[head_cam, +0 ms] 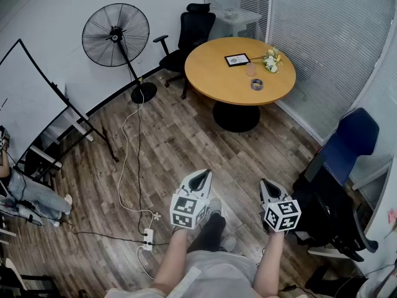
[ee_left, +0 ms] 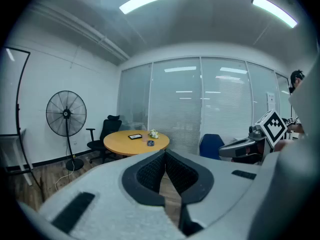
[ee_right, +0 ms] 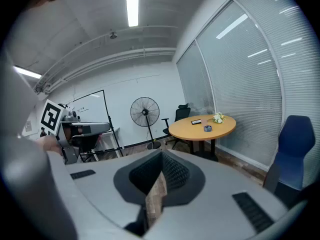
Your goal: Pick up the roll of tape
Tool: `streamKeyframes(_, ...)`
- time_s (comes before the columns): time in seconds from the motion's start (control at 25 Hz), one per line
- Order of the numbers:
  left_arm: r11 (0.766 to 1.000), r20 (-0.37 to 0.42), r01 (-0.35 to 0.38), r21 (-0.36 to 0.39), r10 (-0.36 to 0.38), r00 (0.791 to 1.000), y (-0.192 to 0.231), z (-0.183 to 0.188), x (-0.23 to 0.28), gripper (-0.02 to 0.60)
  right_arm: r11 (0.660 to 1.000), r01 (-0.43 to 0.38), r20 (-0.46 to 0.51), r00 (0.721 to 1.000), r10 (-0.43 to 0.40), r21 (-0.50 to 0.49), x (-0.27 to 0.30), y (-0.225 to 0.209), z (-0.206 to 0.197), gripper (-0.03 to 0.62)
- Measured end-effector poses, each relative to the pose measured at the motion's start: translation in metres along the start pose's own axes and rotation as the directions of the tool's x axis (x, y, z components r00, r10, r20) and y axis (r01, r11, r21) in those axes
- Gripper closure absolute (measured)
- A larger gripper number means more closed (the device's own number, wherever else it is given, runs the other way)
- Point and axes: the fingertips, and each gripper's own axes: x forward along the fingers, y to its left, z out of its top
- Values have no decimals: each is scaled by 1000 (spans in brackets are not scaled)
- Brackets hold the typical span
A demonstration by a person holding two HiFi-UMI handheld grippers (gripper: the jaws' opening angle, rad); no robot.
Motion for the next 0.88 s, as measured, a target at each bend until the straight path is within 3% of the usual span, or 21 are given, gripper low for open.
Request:
streamKeyframes(0.12, 1000, 1, 4, 19, -4, 1000, 9, 3, 11, 572, 1000, 20, 21, 1000, -20, 11, 13, -11, 9, 597)
streamKeyframes(0.4, 1000, -2, -3, -22, 3, 1000, 42, 9, 43, 572, 1000, 4, 57, 998, -5, 28, 50, -24, 33, 597)
streamKeyframes(0.6, 999, -8, 6, -50, -7, 1000, 68, 14, 90, 571, 999, 18, 50, 999, -20, 40, 82, -42, 44, 597)
streamKeyframes(0.8, 998, -3, 27, -64, -27, 1000, 83, 28, 152, 567, 998, 61, 45, 997, -62, 30, 111, -86, 65, 589)
streamKeyframes(0.88, 998, -11, 42, -56, -43, 999, 92, 35, 172, 518, 997, 71, 49, 996, -72, 39, 125, -98, 77, 554)
